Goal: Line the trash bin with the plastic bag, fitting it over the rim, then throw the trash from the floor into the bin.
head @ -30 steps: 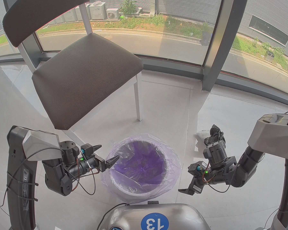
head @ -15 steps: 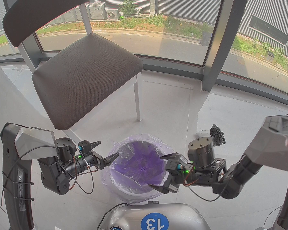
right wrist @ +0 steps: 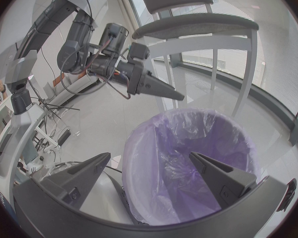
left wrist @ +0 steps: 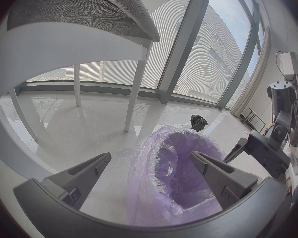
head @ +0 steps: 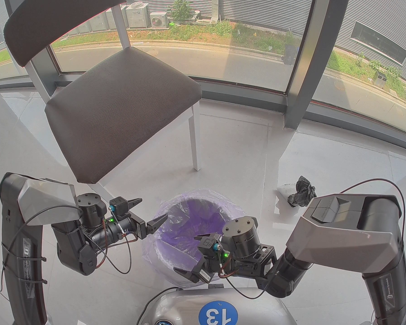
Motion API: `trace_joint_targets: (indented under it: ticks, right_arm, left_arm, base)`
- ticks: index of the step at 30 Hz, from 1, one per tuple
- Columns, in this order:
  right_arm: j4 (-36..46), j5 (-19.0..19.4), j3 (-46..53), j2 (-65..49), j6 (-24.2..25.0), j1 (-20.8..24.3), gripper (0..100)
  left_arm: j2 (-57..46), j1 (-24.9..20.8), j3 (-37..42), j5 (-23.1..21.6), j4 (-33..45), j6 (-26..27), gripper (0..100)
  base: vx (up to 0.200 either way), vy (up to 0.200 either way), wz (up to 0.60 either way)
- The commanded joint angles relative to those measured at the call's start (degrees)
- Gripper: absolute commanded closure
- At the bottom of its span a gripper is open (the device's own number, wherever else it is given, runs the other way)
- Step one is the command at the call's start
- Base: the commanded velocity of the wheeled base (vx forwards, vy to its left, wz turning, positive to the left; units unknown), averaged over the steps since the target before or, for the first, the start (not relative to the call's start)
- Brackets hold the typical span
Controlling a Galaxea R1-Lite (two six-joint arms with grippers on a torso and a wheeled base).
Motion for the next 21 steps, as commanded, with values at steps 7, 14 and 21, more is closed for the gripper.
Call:
trace_joint_targets:
  ticks: [7,14,21]
  right_arm:
    - [5.4,0.0,-5.0,3.7,1.4,-0.6,0]
    - [7.0,0.0,-6.7,5.0,1.4,-1.3,0]
    - [7.3,0.2,-6.9,5.6,1.4,-1.4,100]
  left_arm:
    - [0.3,0.0,0.0,0.0,-1.0,0.0,0]
    - [0.3,0.1,-0.1,0.0,-1.0,0.0,0]
    - [0.4,0.0,-0.1,0.0,-1.0,0.0,0]
  base:
    - [0.000,0.000,0.00]
    - [0.000,0.000,0.00]
    - [0.000,0.000,0.00]
